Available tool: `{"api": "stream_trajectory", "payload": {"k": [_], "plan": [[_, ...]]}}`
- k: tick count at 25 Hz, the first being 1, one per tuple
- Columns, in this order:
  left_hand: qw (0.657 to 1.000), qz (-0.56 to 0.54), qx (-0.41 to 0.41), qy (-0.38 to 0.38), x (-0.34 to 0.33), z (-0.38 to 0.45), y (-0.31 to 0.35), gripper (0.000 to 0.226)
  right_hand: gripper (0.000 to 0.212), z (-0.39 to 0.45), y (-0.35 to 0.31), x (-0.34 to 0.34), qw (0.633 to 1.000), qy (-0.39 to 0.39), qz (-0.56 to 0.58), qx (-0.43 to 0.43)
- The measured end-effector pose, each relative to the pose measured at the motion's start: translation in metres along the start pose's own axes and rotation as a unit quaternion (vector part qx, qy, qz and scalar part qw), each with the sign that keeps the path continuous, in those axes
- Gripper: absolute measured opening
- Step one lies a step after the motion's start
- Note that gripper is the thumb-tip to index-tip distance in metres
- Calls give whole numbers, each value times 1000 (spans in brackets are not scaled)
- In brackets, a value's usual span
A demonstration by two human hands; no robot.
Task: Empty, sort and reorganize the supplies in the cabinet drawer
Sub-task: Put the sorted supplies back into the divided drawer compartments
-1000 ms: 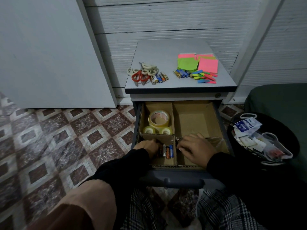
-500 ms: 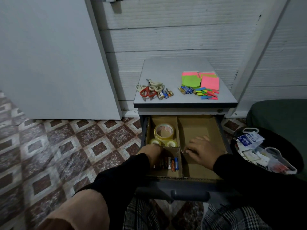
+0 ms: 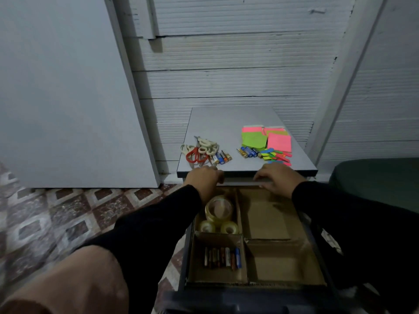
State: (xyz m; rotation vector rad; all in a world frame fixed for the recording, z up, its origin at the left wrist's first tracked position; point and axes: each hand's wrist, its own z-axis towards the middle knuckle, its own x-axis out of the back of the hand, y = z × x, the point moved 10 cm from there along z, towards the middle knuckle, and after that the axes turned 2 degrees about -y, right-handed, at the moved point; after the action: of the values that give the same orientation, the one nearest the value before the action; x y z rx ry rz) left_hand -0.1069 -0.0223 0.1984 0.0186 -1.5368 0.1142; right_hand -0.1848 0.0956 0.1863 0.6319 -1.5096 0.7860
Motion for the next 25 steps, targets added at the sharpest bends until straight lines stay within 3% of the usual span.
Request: {"api": "stream_trajectory", "payload": {"k": [4,11,16,25], "plan": [[998,56,-12,6,8,32,-6,42,35,37,31,25,999,18,18,-40],[1000,26,-1,3,3,109,1,54,34,89,66,30,997,7,-13,-71],[994,-103,36,-20,-12,156,5,58,43,105,69,24,997,7,22,-70],[987,-149,50,-41,-30,183,1,40,43,120,68,16,997,-23,34,-65]]}}
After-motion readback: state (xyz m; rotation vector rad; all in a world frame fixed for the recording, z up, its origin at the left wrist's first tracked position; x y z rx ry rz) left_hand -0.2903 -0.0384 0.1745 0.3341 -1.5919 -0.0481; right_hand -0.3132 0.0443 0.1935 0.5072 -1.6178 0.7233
